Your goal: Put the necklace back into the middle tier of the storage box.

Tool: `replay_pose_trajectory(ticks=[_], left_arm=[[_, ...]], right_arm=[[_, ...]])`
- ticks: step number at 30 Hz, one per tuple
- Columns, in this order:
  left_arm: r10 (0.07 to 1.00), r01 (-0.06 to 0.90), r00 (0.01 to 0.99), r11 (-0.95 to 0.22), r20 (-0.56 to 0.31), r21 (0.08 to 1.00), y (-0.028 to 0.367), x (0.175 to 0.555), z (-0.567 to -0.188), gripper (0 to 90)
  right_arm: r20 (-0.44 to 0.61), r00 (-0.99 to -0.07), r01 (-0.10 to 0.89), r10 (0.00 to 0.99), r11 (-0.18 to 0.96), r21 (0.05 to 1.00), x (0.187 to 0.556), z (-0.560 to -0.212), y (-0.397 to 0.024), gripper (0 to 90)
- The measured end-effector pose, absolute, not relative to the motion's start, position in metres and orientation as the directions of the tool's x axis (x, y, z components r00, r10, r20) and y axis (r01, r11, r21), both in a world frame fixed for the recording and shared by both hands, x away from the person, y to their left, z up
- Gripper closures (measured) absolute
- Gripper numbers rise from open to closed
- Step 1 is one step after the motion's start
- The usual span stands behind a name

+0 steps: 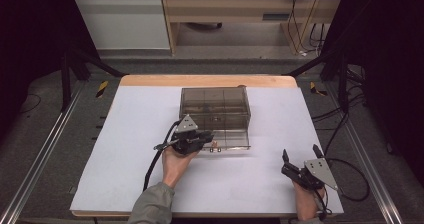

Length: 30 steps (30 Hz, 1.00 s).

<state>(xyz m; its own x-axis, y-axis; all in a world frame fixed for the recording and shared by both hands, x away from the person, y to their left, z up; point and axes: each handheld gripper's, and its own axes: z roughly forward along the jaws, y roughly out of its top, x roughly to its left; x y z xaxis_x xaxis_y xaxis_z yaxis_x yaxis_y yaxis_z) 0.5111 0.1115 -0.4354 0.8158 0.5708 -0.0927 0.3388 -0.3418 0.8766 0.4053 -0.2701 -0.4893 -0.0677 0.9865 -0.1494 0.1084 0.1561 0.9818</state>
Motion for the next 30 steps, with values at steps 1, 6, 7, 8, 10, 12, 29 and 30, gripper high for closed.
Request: replay_pose_trajectory(ticks=[1, 6, 7, 8, 10, 12, 29, 30], left_arm=[[0.571, 0.339, 0.816, -0.342, -0.093, 0.877, 0.112, 0.511, -0.435, 73.5], [0.597, 0.321, 0.798, -0.309, -0.08, 0.895, 0.123, 0.508, -0.427, 64.8], [0.601, 0.316, 0.796, -0.307, -0.074, 0.898, 0.126, 0.507, -0.425, 63.7], [0.607, 0.31, 0.792, -0.305, -0.067, 0.9, 0.129, 0.507, -0.424, 62.8], [0.624, 0.301, 0.78, -0.302, -0.051, 0.904, 0.136, 0.505, -0.422, 59.2], [0.638, 0.298, 0.769, -0.297, -0.044, 0.907, 0.145, 0.503, -0.42, 57.6], [0.745, 0.256, 0.666, -0.199, -0.024, 0.946, 0.223, 0.479, -0.412, 27.1], [0.764, 0.248, 0.644, -0.186, -0.019, 0.951, 0.233, 0.475, -0.412, 25.1]], right_arm=[[-0.149, -0.068, 0.108, 0.986, 0.156, 0.982, 0.405, -0.489, -0.27, 5.3], [-0.149, -0.067, 0.109, 0.986, 0.156, 0.982, 0.405, -0.489, -0.27, 5.2], [-0.15, -0.067, 0.108, 0.986, 0.156, 0.982, 0.405, -0.489, -0.27, 5.2], [-0.15, -0.067, 0.108, 0.986, 0.157, 0.982, 0.405, -0.489, -0.27, 5.2], [-0.15, -0.068, 0.108, 0.986, 0.157, 0.982, 0.405, -0.489, -0.27, 5.2], [-0.15, -0.068, 0.107, 0.986, 0.157, 0.982, 0.405, -0.489, -0.27, 5.2], [-0.154, -0.067, 0.104, 0.986, 0.161, 0.981, 0.405, -0.489, -0.269, 5.0], [-0.154, -0.067, 0.104, 0.986, 0.16, 0.982, 0.405, -0.489, -0.269, 4.9]])
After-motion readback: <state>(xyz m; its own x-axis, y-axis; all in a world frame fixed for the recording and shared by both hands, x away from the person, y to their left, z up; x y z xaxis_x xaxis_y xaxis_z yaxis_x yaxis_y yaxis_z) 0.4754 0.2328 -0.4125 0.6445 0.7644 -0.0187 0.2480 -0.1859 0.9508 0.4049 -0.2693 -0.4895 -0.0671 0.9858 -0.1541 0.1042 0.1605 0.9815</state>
